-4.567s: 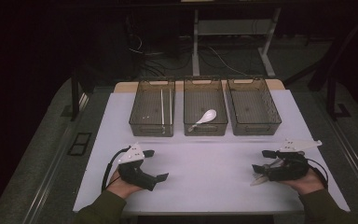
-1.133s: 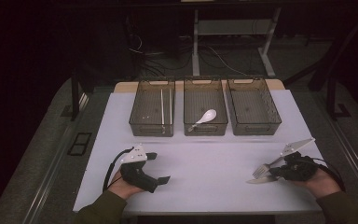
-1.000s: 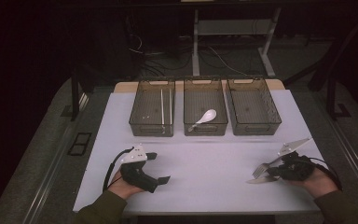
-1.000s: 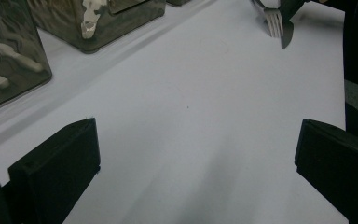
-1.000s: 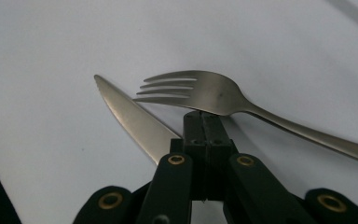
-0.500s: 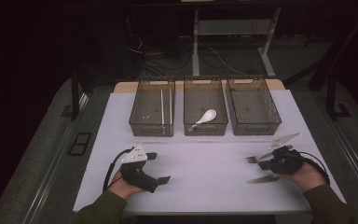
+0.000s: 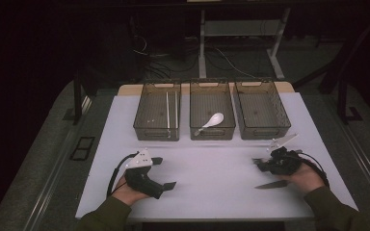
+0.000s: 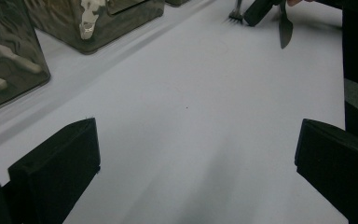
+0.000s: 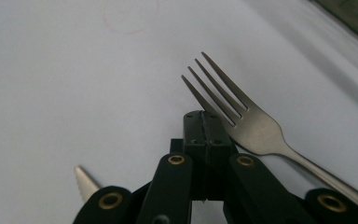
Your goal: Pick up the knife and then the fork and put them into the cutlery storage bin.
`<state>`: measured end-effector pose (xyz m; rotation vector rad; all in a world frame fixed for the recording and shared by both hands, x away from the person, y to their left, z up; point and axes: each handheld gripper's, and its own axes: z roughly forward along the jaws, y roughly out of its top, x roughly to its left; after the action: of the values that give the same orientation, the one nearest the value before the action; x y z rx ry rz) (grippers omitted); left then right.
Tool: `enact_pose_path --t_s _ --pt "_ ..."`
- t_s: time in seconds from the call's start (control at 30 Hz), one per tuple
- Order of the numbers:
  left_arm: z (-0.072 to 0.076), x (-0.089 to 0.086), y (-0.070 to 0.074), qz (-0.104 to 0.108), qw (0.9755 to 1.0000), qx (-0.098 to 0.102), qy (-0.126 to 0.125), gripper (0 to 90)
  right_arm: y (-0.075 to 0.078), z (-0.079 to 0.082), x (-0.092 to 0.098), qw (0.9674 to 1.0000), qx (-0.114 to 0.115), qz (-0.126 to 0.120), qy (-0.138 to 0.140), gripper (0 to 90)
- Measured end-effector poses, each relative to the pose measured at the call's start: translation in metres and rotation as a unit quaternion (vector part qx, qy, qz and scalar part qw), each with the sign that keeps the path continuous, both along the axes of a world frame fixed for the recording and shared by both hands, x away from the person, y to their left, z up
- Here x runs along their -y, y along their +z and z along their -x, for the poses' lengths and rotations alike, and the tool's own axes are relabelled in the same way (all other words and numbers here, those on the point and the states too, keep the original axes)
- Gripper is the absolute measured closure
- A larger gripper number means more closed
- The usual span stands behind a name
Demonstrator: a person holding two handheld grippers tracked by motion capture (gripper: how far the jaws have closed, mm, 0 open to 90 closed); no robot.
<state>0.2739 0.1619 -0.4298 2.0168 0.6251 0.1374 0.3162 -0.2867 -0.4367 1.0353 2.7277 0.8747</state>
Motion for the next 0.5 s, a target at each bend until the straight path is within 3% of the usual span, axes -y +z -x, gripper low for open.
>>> enact_pose_path --t_s 0.3,0.43,0.5 --pt "0.000 0.000 0.000 -0.001 1.0000 0.000 -0.001 0.0 -0.001 -0.021 -0.007 0.9999 0.000 -0.007 -0.010 90.0" --pt "0.000 0.000 0.000 -0.001 1.0000 0.000 -0.001 0.0 0.008 -0.021 0.004 0.9995 0.009 -0.024 -0.020 89.7" --pt "0.000 0.000 0.000 -0.002 1.0000 0.000 -0.001 0.0 0.012 -0.022 0.013 0.9993 0.018 -0.025 -0.022 84.2"
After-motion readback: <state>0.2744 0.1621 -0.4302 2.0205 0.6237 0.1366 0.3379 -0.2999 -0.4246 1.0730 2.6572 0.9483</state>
